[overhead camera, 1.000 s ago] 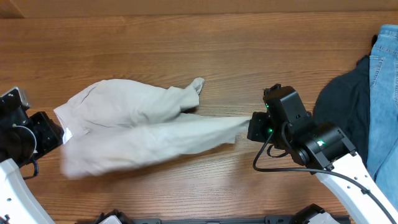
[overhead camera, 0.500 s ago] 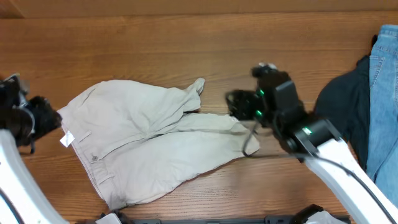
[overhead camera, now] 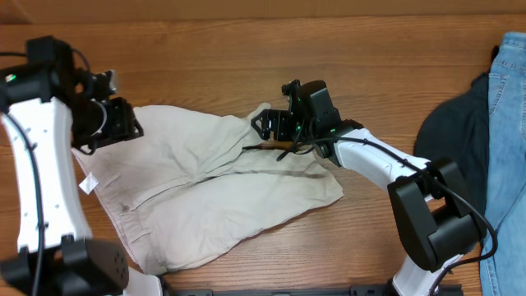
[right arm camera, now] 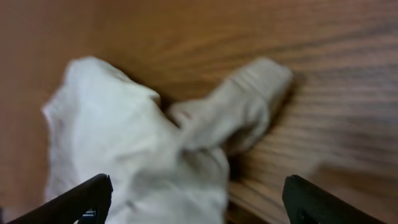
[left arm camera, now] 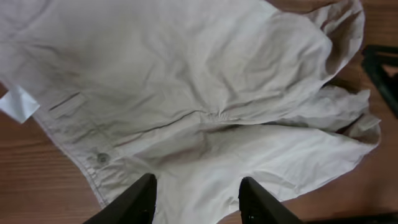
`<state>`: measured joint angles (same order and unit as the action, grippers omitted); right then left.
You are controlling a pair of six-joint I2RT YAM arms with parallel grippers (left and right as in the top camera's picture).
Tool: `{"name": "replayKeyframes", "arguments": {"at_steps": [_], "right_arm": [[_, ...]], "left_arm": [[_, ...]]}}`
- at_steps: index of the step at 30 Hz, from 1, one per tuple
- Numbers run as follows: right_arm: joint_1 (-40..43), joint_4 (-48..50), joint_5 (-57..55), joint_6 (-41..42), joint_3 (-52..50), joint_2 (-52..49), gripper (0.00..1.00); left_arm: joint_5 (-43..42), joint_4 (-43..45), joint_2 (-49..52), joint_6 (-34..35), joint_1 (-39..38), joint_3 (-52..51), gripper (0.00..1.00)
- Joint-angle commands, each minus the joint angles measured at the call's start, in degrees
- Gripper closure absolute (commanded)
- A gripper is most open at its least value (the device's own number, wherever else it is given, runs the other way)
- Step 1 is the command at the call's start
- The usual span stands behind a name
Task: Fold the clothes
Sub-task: 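Press the left gripper on the shorts and pull the top-right leg corner right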
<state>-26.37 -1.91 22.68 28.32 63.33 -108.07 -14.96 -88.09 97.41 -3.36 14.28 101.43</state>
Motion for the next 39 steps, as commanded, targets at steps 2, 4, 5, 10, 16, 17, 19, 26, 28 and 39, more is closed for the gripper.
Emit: {"name": "replayKeyframes", "arguments": {"at_steps": [2, 4, 5, 10, 16, 17, 19, 26, 28, 39], "right_arm": [[0.5, 3.3, 1.6, 10.9, 0.5, -0.6, 0.12], [0.5, 4.3, 1.4, 14.2, 0.5, -1.8, 0.13], [0.5, 5.3, 1.7, 16.4, 0.5, -2.9, 0.14], [0.4, 10.5, 4.0, 21.9, 0.5, -6.1, 0.23], [0.4, 17.4, 4.0, 24.0, 0.5, -7.8, 0.48], [0.4, 18.7, 3.9, 24.0, 0.5, -7.8, 0.49], [0.4, 20.3, 3.9, 24.0, 0.5, -7.8, 0.58], [1.1, 25.7, 4.2, 23.8, 0.5, -7.6, 0.96], [2.6, 32.8, 7.6, 23.8, 0.5, -7.0, 0.96], [18.3, 37.4, 20.7, 24.0, 3.6, -4.0, 0.96]], "left_arm": [[-0.1, 1.3, 6.8, -0.7, -2.2, -2.0, 0.59], [-0.1, 2.7, 8.6, -0.2, -3.3, -3.7, 0.61], [-0.1, 3.7, 9.5, 0.2, -3.8, -4.8, 0.61], [0.1, 10.9, 11.6, 2.3, -5.7, -12.9, 0.6], [0.1, 18.8, 11.6, 2.3, -6.1, -24.7, 0.58], [0.1, 20.0, 11.6, 2.3, -6.1, -26.9, 0.58], [0.1, 22.4, 11.6, 2.3, -6.1, -30.4, 0.59], [0.1, 26.6, 11.6, 3.8, -6.1, -36.8, 0.59], [0.1, 26.6, 11.6, 3.8, -6.1, -36.9, 0.59], [0.1, 26.9, 11.6, 3.8, -6.1, -36.9, 0.59]]}}
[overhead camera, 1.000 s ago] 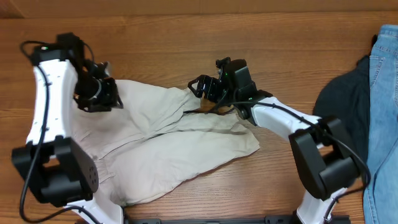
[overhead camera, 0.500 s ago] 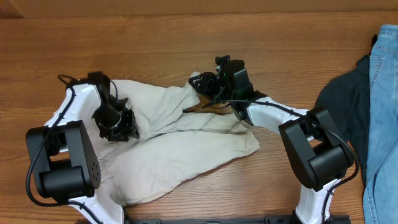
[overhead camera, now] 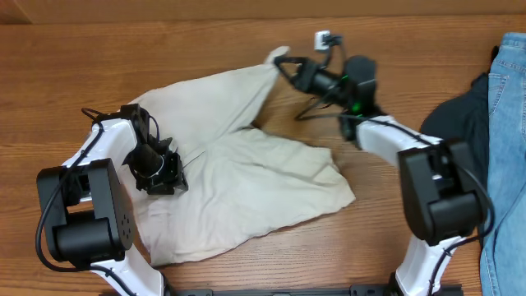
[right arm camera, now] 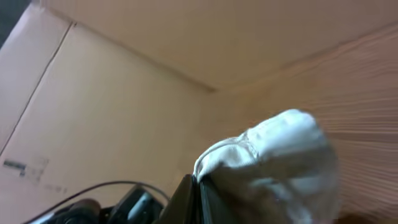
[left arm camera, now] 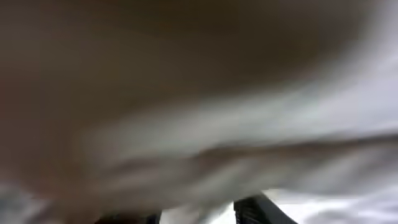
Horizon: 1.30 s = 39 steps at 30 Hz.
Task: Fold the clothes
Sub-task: 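Press the left gripper on the shorts and pull the top-right leg corner right, then smooth the right leg outward with the right gripper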
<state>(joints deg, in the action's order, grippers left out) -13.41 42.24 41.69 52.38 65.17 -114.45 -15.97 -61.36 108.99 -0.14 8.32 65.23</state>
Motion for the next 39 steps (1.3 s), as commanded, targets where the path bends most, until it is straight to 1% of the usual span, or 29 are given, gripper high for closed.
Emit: {"name": "replayKeyframes", "arguments": {"at_steps": [1, 3, 6, 7, 9, 11, 13, 14, 15, 16, 17, 19, 20, 23, 26, 27, 28, 29, 30, 31, 32, 33, 34, 37, 39], "right_arm": [[6.1, -11.7, 1.9, -0.3, 1.7, 2.4, 0.96], [7.5, -22.2, 1.9, -2.3, 1.7, 2.4, 0.96], [9.0, -36.7, -0.2, -9.9, 1.7, 2.4, 0.96], [9.4, -39.8, -0.9, -11.6, 1.7, 2.4, 0.95], [10.0, -42.8, -0.6, -13.9, 1.7, 2.4, 0.91], [10.6, -44.5, 0.3, -16.0, 1.7, 2.4, 0.91], [11.4, -47.2, -1.7, -16.8, 1.7, 2.4, 0.89], [11.6, -48.7, -3.0, -16.6, 1.7, 2.4, 0.77], [11.6, -49.7, -3.9, -16.6, 1.7, 2.4, 0.58], [11.5, -50.3, -4.7, -16.7, 1.7, 2.3, 0.52], [10.8, -50.2, -6.0, -17.1, 1.7, 1.9, 0.35], [9.9, -48.7, -7.8, -17.1, 1.7, 1.2, 0.17], [9.7, -47.9, -8.0, -17.0, 1.7, 0.7, 0.14], [8.7, -44.0, -7.7, -16.1, 1.7, -1.5, 0.12], [7.4, -39.9, -6.1, -13.6, 1.7, -3.7, 0.12], [6.8, -36.9, -4.0, -13.1, 1.7, -4.6, 0.12], [6.1, -34.3, -2.4, -12.6, 1.7, -5.2, 0.15], [5.4, -32.5, -2.0, -11.3, 1.7, -5.4, 0.22], [4.7, -31.0, -2.1, -10.1, 1.7, -5.4, 0.41], [4.3, -29.3, -2.1, -9.9, 1.7, -5.4, 0.69], [3.8, -26.0, -1.4, -9.4, 1.8, -5.4, 0.82], [3.7, -22.1, 0.0, -8.2, 2.2, -5.4, 0.91], [3.7, -16.0, 2.7, -6.3, 2.9, -5.3, 0.96], [4.6, 7.5, 11.3, -2.4, 6.1, -4.1, 0.96], [5.7, 18.8, 12.5, 0.2, 8.8, -2.6, 0.96]], "left_arm": [[1.1, 0.3, 0.0, 0.6, -0.1, -0.7, 0.59], [1.1, 0.5, 0.0, 0.6, -0.1, -0.7, 0.59], [1.1, 0.6, 0.0, 0.6, -0.1, -0.7, 0.59], [1.1, 0.6, 0.0, 0.6, -0.1, -0.7, 0.59], [1.1, 0.5, 0.0, 0.6, -0.1, -0.7, 0.59], [1.1, 0.6, 0.0, 0.6, -0.1, -0.7, 0.59], [1.1, 0.5, 0.0, 0.6, -0.1, -0.7, 0.59], [1.1, 0.5, 0.0, 0.6, -0.1, -0.7, 0.59], [1.1, 0.5, 0.0, 0.6, -0.1, -0.7, 0.59], [1.1, 0.5, 0.0, 0.6, -0.1, -0.7, 0.59], [1.1, 0.6, 0.0, 0.6, -0.1, -0.7, 0.58], [1.1, 0.6, 0.0, 0.6, -0.1, -0.7, 0.58], [1.1, 0.5, 0.0, 0.6, -0.1, -0.7, 0.59], [1.1, 0.4, 0.0, 0.6, -0.1, -0.7, 0.58], [1.1, 0.3, 0.0, 0.6, -0.1, -0.7, 0.59], [1.1, 0.3, 0.0, 0.6, -0.1, -0.7, 0.59], [1.1, 0.3, 0.0, 0.6, -0.1, -0.7, 0.59], [1.1, 0.3, 0.0, 0.7, -0.1, -0.7, 0.59], [1.1, 0.3, 0.0, 1.1, -0.1, -0.7, 0.59], [1.0, 0.3, 0.0, 1.3, -0.1, -0.7, 0.59], [1.0, 0.3, 0.0, 1.6, -0.1, -0.7, 0.59], [1.0, 0.3, 0.0, 1.7, -0.1, -0.7, 0.59], [1.1, 0.3, 0.0, 1.9, -0.1, -0.7, 0.59], [1.1, 0.2, 0.0, 1.9, -0.1, -0.7, 0.59], [1.1, 0.2, 0.0, 1.9, -0.1, -0.7, 0.59]]}}
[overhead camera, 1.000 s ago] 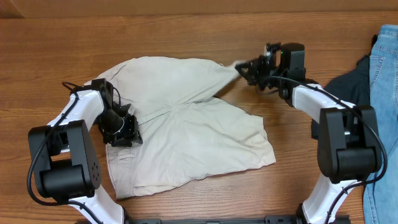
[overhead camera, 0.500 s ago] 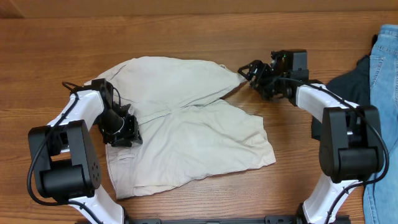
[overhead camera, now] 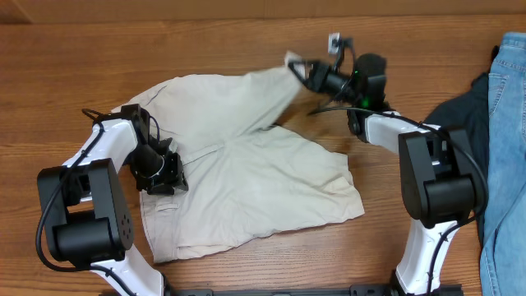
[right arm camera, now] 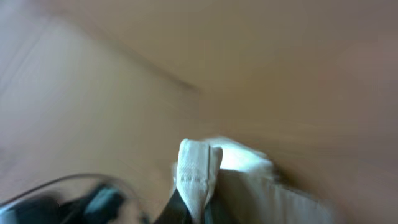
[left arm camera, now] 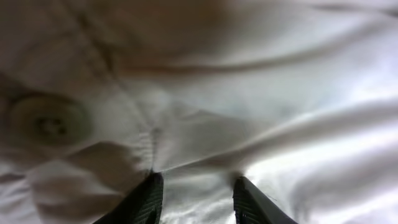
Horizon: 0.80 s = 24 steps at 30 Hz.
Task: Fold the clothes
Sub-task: 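Smooth the right leg outward with the right gripper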
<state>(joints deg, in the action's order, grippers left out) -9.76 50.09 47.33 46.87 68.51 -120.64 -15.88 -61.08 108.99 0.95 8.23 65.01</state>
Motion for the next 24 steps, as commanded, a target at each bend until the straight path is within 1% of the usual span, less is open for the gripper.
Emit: {"name": "replayKeyframes", "arguments": {"at_steps": [1, 2, 4, 6, 9, 10, 12, 13, 16, 22, 23, 24], "right_arm": [[2.6, 12.9, 6.8, 5.7, 6.5, 4.3, 0.96], [3.2, 12.3, 6.9, 5.7, 7.5, 5.0, 0.96], [4.4, 7.1, 7.9, 5.1, 8.4, 6.1, 0.96], [5.7, -3.5, 10.5, 2.0, 8.4, 6.2, 0.96], [7.4, -29.4, 8.7, -8.9, 8.4, 6.1, 0.94], [8.0, -40.2, 4.6, -14.0, 8.4, 6.1, 0.93], [9.3, -55.7, -5.8, -20.7, 8.4, 6.1, 0.93], [10.0, -60.7, -10.3, -22.2, 8.4, 6.1, 0.93], [13.1, -70.9, -18.1, -27.1, 8.4, 6.1, 0.93], [20.0, -80.2, -17.9, -27.8, 8.4, 6.2, 0.92], [21.0, -80.8, -18.4, -27.8, 8.4, 6.1, 0.89], [21.9, -80.4, -18.3, -27.8, 8.4, 6.1, 0.81]], "left_arm": [[1.0, -0.1, 0.0, 0.8, 0.0, -0.5, 0.59], [1.0, 0.0, 0.0, 0.8, 0.0, -0.5, 0.59], [1.0, 0.1, 0.0, 0.8, 0.0, -0.5, 0.59], [1.0, 0.3, 0.0, 0.8, 0.0, -0.5, 0.59], [1.0, 0.3, 0.0, 0.8, 0.0, -0.5, 0.59], [1.0, 0.3, 0.0, 0.8, 0.0, -0.5, 0.59], [1.0, 0.2, 0.0, 0.8, 0.0, -0.5, 0.59], [1.0, 0.2, 0.0, 0.8, 0.0, -0.5, 0.59], [1.0, 0.3, 0.0, 0.8, 0.0, -0.5, 0.58], [1.0, 0.8, 0.0, 0.8, 0.0, -0.5, 0.57], [1.0, 0.8, 0.0, 0.8, 0.0, -0.5, 0.58], [1.0, 0.8, 0.0, 0.8, 0.0, -0.5, 0.58]]}}
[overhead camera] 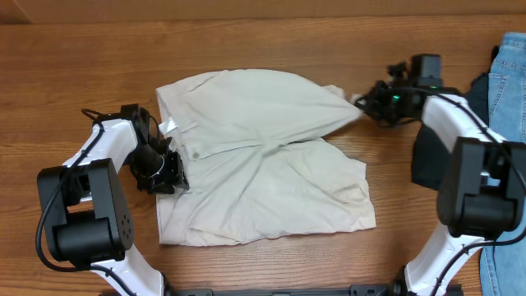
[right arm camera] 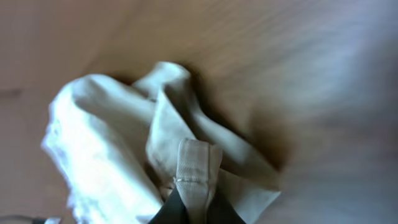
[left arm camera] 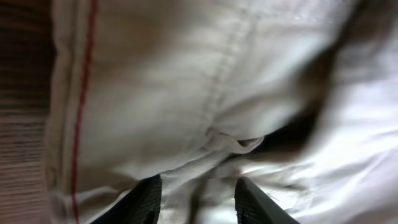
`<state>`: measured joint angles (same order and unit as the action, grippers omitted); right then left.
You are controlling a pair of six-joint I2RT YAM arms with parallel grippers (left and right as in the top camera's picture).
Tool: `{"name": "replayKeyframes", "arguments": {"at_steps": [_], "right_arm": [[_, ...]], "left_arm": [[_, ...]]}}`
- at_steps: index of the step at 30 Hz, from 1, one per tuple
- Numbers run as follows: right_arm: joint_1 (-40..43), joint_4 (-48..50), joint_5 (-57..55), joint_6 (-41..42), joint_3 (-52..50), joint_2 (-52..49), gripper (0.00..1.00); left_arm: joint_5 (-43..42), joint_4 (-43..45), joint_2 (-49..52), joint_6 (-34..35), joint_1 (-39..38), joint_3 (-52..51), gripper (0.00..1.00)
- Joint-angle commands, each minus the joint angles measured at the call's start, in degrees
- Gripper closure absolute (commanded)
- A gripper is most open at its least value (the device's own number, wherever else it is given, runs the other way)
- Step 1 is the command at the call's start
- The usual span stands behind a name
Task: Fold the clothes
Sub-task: 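Smooth the right leg outward with the right gripper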
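Note:
Beige shorts (overhead camera: 263, 156) lie spread across the middle of the table, waistband to the left. My left gripper (overhead camera: 164, 171) is down on the waistband edge. In the left wrist view its fingers (left arm camera: 142, 200) stand apart with cloth (left arm camera: 205, 93) bunched between them. My right gripper (overhead camera: 367, 99) is at the right, shut on the hem (right arm camera: 198, 168) of the upper leg. That leg is stretched out towards it. The lower leg lies flat towards the front.
A dark garment (overhead camera: 426, 156) lies at the right, partly behind my right arm. Blue jeans (overhead camera: 508, 74) lie along the right edge. Bare wooden table (overhead camera: 82, 66) surrounds the shorts.
My right gripper has moved from the back centre to the right with the leg hem in it. The upper leg is now drawn out rightwards. The left gripper stays on the waistband.
At first both grippers were open, the left above the rumpled shorts, the right beside the bunched leg end. Then the left was down on the waist and the right was shut on the hem, raised at the back. Now the shorts lie flatter and wider.

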<state>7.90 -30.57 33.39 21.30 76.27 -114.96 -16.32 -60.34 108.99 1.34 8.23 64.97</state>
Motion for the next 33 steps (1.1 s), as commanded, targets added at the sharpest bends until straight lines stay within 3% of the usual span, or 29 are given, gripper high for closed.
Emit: {"name": "replayKeyframes", "arguments": {"at_steps": [1, 2, 3, 4, 5, 10, 16, 19, 20, 21, 23, 29, 33], "right_arm": [[5.2, 1.7, -2.6, -2.3, 0.7, 0.5, 0.76], [5.9, 3.5, 0.6, -2.5, 0.7, 0.5, 0.7], [6.4, 5.4, 4.6, -4.0, 0.7, 0.5, 0.58], [6.8, 7.2, 7.6, -5.4, 0.7, 0.5, 0.34], [7.0, 8.7, 8.4, -5.7, 0.7, 0.5, 0.22], [5.0, 14.6, 8.0, -4.6, 0.7, -0.3, 0.18], [-3.7, 16.3, 2.8, -4.6, 0.7, -5.4, 0.18], [-6.9, 15.5, -0.5, -4.6, 0.7, -7.1, 0.26], [-7.6, 14.9, -2.9, -4.6, 0.7, -7.1, 0.37], [-7.9, 14.8, -4.5, -4.6, 0.7, -7.1, 0.5], [-8.2, 15.6, -5.4, -4.6, 0.7, -7.1, 0.96], [-4.3, 19.0, 4.1, -4.2, 4.8, -4.0, 0.96], [-0.2, 28.9, 13.5, 1.7, 8.3, -1.9, 0.96]], "left_arm": [[1.4, 0.0, 0.0, 0.4, 0.0, -0.5, 0.58], [1.5, 0.1, 0.0, 0.4, 0.0, -0.5, 0.57], [1.4, 0.2, 0.0, 0.3, 0.0, -0.5, 0.57], [1.4, 0.2, 0.0, 0.4, 0.0, -0.5, 0.57], [1.4, 0.2, 0.0, 0.4, 0.0, -0.5, 0.57], [1.4, 0.4, 0.0, 0.4, 0.0, -0.5, 0.57], [1.4, 0.4, 0.0, 0.4, 0.0, -0.5, 0.57], [1.4, 0.0, 0.0, 0.4, 0.0, -0.5, 0.58], [1.4, -0.1, 0.0, 0.4, 0.0, -0.5, 0.58], [1.4, -0.2, 0.0, 0.4, 0.0, -0.5, 0.58], [1.4, -0.3, 0.0, 0.4, 0.0, -0.5, 0.58], [1.4, -0.5, 0.0, 0.4, 0.0, -0.5, 0.58], [1.4, -0.3, 0.0, 0.4, 0.0, -0.5, 0.58]]}}
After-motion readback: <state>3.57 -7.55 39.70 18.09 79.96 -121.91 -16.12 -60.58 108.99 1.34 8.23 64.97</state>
